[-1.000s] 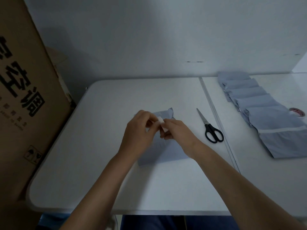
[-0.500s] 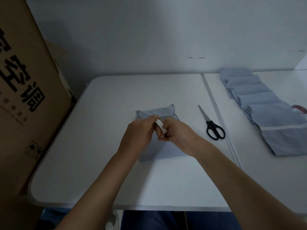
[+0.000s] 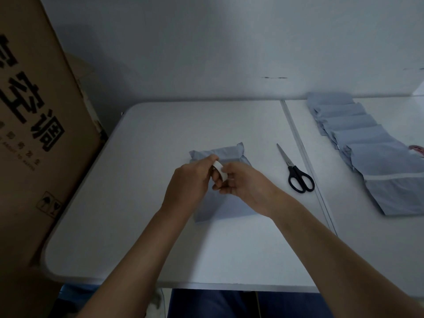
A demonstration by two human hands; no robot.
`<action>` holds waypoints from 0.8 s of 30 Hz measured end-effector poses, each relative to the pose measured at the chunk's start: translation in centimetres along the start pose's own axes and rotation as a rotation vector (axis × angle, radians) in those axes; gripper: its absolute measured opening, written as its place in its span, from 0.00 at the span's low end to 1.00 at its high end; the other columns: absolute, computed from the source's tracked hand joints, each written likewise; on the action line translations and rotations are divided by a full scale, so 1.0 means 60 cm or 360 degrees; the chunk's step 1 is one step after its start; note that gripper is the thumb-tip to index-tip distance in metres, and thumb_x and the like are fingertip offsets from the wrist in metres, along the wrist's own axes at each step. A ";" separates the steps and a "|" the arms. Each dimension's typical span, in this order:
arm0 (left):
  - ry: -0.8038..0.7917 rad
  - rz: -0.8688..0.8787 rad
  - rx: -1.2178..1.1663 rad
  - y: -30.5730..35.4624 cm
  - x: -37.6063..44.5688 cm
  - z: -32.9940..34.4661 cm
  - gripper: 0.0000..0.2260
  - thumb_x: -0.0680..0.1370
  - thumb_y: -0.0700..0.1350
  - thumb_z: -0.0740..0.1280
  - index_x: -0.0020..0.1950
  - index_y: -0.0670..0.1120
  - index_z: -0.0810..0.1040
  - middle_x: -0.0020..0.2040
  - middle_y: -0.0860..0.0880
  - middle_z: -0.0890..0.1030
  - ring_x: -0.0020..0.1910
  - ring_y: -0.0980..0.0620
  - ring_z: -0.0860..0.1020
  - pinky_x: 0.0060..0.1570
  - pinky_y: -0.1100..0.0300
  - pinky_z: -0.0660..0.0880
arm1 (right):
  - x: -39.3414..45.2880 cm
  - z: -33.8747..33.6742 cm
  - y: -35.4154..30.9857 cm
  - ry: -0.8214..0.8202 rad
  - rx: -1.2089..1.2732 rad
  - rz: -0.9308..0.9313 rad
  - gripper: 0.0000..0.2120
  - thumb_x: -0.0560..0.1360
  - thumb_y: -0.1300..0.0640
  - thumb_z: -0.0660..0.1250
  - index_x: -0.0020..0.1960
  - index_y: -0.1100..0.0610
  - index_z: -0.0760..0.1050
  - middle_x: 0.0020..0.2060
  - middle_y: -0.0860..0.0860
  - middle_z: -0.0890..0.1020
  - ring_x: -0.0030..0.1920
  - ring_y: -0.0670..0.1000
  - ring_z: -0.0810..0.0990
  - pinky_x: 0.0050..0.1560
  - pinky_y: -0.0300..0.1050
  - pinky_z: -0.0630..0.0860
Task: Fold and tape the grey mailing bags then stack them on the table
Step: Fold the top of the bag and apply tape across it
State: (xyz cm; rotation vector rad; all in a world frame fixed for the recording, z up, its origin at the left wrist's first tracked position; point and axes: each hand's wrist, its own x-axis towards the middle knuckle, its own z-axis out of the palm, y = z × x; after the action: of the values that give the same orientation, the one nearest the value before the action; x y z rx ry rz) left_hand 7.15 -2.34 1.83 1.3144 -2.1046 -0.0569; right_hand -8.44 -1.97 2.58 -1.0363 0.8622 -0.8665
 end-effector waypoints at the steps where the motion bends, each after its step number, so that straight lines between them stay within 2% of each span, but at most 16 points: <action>1: -0.0008 0.0009 0.0025 -0.002 0.000 0.000 0.14 0.75 0.40 0.62 0.58 0.41 0.81 0.37 0.45 0.83 0.31 0.45 0.81 0.30 0.52 0.79 | 0.000 -0.001 -0.001 -0.0003 -0.0057 0.0023 0.08 0.76 0.57 0.61 0.43 0.59 0.77 0.38 0.53 0.79 0.42 0.53 0.79 0.50 0.47 0.75; 6: -0.0072 0.0094 0.0085 -0.008 0.005 -0.001 0.14 0.75 0.39 0.66 0.59 0.42 0.81 0.38 0.45 0.84 0.32 0.44 0.81 0.32 0.54 0.79 | 0.001 -0.002 -0.003 -0.0008 -0.0141 0.0055 0.09 0.79 0.60 0.60 0.46 0.60 0.78 0.39 0.53 0.80 0.47 0.55 0.81 0.55 0.48 0.76; 13: -0.0092 0.0206 0.0126 -0.011 0.007 0.002 0.14 0.74 0.40 0.66 0.60 0.42 0.80 0.41 0.46 0.84 0.33 0.46 0.82 0.33 0.58 0.77 | 0.004 -0.002 -0.006 0.0026 -0.0084 0.0056 0.12 0.76 0.65 0.57 0.39 0.60 0.77 0.35 0.54 0.78 0.42 0.55 0.81 0.48 0.43 0.77; 17: -0.0078 0.0183 0.0116 -0.013 0.005 0.007 0.14 0.74 0.41 0.65 0.59 0.43 0.81 0.40 0.45 0.84 0.32 0.45 0.81 0.31 0.56 0.78 | 0.006 -0.005 -0.004 0.0044 -0.0121 0.0087 0.11 0.74 0.68 0.56 0.38 0.61 0.76 0.35 0.55 0.78 0.41 0.55 0.81 0.48 0.46 0.77; 19: -0.0051 0.0107 0.0029 -0.013 0.007 0.008 0.13 0.75 0.41 0.64 0.58 0.43 0.81 0.39 0.44 0.84 0.32 0.44 0.81 0.32 0.56 0.79 | 0.006 -0.007 0.000 0.0045 -0.0224 0.0055 0.12 0.73 0.69 0.55 0.39 0.62 0.76 0.36 0.55 0.79 0.41 0.54 0.81 0.51 0.50 0.77; 22: 0.0000 -0.0249 -0.0306 -0.010 0.011 0.002 0.09 0.79 0.43 0.65 0.56 0.46 0.82 0.39 0.48 0.84 0.35 0.51 0.81 0.37 0.62 0.77 | 0.001 -0.009 0.000 -0.0033 -0.0183 -0.0026 0.12 0.75 0.67 0.57 0.48 0.61 0.79 0.44 0.55 0.82 0.43 0.53 0.81 0.45 0.43 0.76; 24: -0.0107 -0.0532 -0.0587 -0.011 0.013 -0.004 0.09 0.79 0.44 0.66 0.57 0.49 0.82 0.43 0.51 0.84 0.42 0.56 0.82 0.44 0.65 0.77 | -0.001 -0.008 0.000 -0.0084 -0.0140 -0.0068 0.09 0.79 0.65 0.59 0.54 0.60 0.77 0.47 0.53 0.82 0.45 0.52 0.81 0.45 0.41 0.75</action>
State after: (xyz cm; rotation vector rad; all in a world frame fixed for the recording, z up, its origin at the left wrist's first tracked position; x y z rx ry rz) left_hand 7.58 -3.26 2.14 1.4287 -1.7940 -0.6084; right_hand -8.87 -2.07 2.48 -1.1530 0.8426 -0.8394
